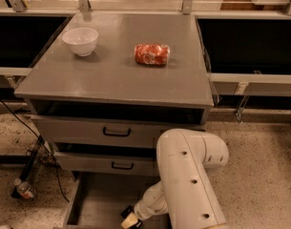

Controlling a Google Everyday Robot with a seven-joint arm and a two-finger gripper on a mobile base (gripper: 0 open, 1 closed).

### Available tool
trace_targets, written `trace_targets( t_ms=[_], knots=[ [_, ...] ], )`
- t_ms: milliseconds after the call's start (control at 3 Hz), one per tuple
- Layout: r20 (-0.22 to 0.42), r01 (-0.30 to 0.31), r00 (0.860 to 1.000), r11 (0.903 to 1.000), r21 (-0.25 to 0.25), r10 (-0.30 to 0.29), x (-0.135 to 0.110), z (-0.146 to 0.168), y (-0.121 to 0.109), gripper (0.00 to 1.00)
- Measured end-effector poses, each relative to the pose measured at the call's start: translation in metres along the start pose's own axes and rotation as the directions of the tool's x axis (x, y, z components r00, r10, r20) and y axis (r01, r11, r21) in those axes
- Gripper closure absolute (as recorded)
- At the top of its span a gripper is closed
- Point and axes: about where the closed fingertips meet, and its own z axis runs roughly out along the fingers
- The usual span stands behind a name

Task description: Pick rxbar chocolate from bottom drawer and place on counter

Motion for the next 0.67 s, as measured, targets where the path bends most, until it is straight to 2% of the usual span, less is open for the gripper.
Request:
trace_targets(
  t_ms=[667],
  knots=[
    [0.022, 0.01, 1.0, 0.9998, 0.015, -0.01, -0.0057, -0.0044, -0.0008, 0.11]
  ],
)
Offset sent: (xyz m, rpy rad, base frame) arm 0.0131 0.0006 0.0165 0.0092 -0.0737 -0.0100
